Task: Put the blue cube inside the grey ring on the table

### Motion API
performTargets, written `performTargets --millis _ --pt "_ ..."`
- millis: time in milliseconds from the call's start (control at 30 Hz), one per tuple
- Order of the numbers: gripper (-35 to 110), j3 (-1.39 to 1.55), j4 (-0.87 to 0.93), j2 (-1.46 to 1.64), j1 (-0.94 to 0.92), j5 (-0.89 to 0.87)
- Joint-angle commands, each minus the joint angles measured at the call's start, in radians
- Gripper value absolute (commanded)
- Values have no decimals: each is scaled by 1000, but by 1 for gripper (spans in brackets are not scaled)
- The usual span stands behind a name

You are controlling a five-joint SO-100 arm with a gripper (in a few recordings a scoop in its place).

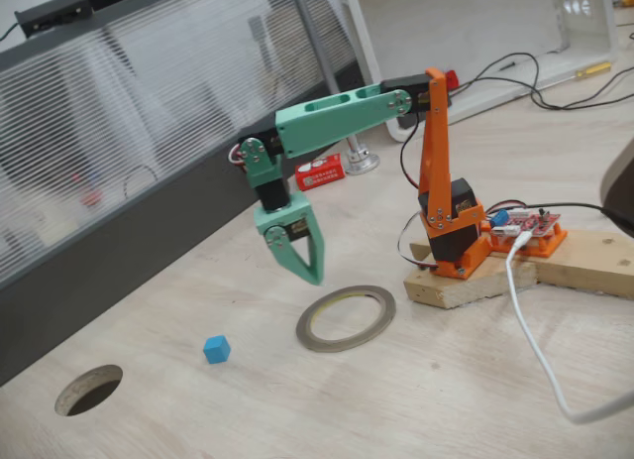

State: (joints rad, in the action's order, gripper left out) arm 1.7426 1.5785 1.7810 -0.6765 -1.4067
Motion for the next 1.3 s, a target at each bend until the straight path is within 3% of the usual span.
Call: performTargets --millis 0,700,1267 --pt "0 -121 -3 -51 -17 -12" --pt "0 -680 -5 -607 -46 -12" --pt "0 -957 -6 -798 -169 -12"
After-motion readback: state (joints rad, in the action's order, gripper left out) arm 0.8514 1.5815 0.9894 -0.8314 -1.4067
